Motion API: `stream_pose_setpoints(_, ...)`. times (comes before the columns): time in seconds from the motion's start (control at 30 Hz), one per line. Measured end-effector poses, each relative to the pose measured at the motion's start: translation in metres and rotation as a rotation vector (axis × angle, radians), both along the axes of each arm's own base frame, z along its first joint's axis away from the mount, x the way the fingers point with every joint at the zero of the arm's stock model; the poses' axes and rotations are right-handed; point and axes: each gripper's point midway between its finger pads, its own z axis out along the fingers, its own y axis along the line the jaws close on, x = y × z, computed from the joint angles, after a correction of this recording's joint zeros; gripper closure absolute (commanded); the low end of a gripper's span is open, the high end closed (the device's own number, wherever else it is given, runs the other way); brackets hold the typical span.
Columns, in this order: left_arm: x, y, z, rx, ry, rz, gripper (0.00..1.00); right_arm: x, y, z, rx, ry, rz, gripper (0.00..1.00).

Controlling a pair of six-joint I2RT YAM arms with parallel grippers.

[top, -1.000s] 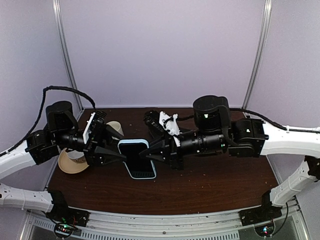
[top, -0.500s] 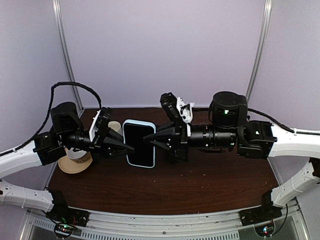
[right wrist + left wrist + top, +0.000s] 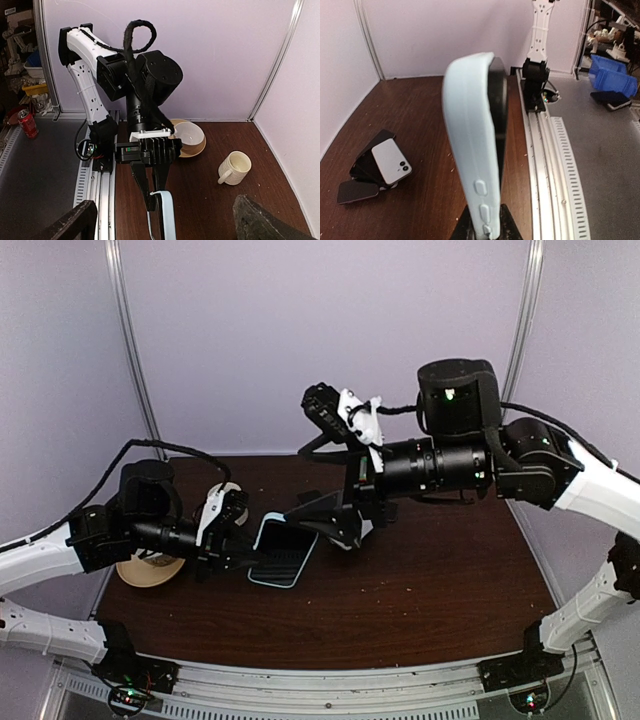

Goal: Put the phone into the phone case
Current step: Press the phone with the phone case against the phone.

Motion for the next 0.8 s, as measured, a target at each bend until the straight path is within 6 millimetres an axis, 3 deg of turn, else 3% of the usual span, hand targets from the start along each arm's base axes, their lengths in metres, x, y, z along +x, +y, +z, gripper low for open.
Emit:
stream_pose_setpoints(0.1,0.007,0.005,-0.014,0.063,-0.026,0.038,1.00,0.002,0.006,0.004,-0.070,-0.040,0.021,0.05)
stream_pose_setpoints(0.3,0.011,0.010,-0.023,0.108,-0.057,0.059,1.00,0.004,0.027,-0.039,-0.269,-0.032,0.091,0.22)
stream_pose_setpoints(0.4,0.011,0.010,-0.023,0.110,-0.064,0.059,1.00,0.005,0.033,-0.067,-0.340,0.004,0.117,0.37)
stream_pose_setpoints(0.57,0.011,0.010,-0.024,0.113,-0.063,0.056,1.00,0.012,0.037,-0.079,-0.350,0.065,0.128,0.57)
stream_pose_setpoints(0.8,0.009,0.011,-0.022,0.108,-0.065,0.054,1.00,0.027,0.038,-0.076,-0.313,0.108,0.099,0.51)
